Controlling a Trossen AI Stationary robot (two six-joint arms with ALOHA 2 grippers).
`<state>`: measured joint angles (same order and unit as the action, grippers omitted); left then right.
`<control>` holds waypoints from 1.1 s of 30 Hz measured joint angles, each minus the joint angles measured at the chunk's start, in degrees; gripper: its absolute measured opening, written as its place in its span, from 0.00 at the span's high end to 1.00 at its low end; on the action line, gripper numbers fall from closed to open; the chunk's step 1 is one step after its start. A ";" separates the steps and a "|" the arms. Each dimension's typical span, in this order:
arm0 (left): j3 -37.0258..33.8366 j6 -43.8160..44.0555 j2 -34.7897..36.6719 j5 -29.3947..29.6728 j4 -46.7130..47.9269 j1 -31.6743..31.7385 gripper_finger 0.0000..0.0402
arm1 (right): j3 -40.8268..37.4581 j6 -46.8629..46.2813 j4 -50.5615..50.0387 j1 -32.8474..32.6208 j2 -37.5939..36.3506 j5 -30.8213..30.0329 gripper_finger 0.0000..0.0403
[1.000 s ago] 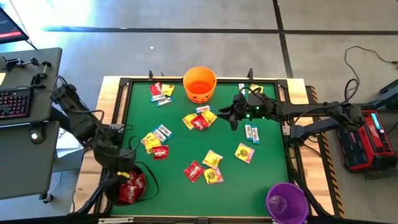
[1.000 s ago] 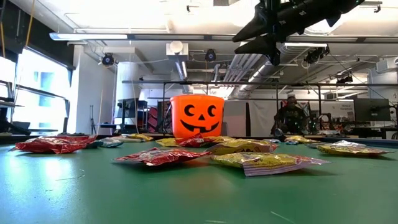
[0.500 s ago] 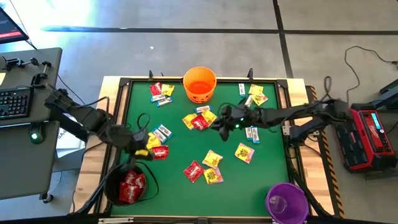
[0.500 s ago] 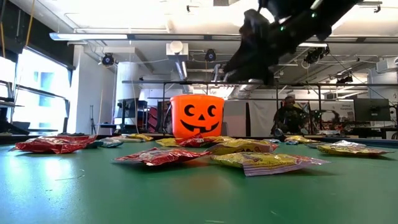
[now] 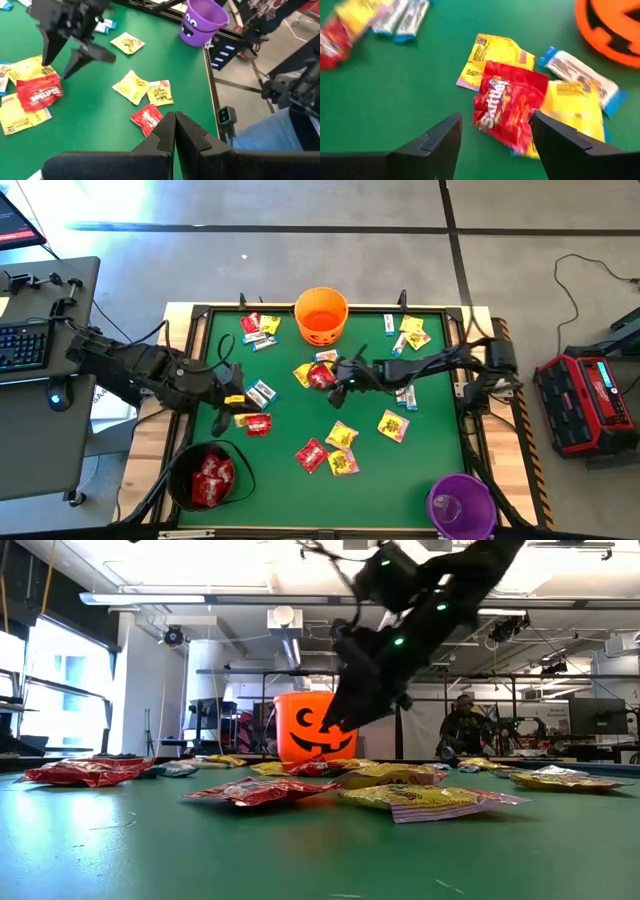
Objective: Sort candy by brand, put in halloween buckets
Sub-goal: Put the red candy into the black bucket
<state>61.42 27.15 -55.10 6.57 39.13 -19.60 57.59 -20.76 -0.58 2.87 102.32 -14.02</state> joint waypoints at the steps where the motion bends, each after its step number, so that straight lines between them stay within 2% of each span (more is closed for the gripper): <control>1: -0.02 0.00 -0.01 0.00 0.00 0.16 1.00 | 1.56 1.31 -1.39 0.01 1.45 -0.34 0.44; 6: -0.03 0.01 -0.01 0.00 0.04 0.16 1.00 | 7.58 3.27 -9.82 0.36 7.73 -2.53 0.44; 9: -0.03 -0.01 0.01 0.02 0.11 0.16 1.00 | 9.10 2.96 -11.75 0.92 9.64 -1.54 0.45; 12: -0.03 -0.68 -0.01 0.22 0.31 0.16 1.00 | 9.18 2.83 -12.13 1.31 10.15 -0.95 0.50; 16: -0.03 -0.78 -0.01 0.67 0.31 0.15 1.00 | 9.17 2.67 -12.58 1.77 10.15 -0.62 0.64; 21: -0.03 -0.84 -0.01 0.70 0.71 0.14 1.00 | 9.20 0.24 -12.48 3.15 10.07 3.25 0.90; 23: -0.03 -1.21 -0.01 1.34 0.70 0.14 1.00 | 9.20 0.29 -12.36 3.34 9.66 4.61 0.97; 28: -0.03 -1.59 -0.01 8.71 1.44 0.14 1.00 | 9.11 -0.16 -11.97 3.17 6.53 10.87 0.97; 33: -0.03 -6.63 -0.73 16.28 1.69 0.14 0.95 | 9.11 -0.23 -11.52 2.80 1.31 16.60 0.99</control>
<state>61.39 20.52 -55.83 22.85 40.82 -19.46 66.70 -21.00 -12.10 5.68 103.63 2.58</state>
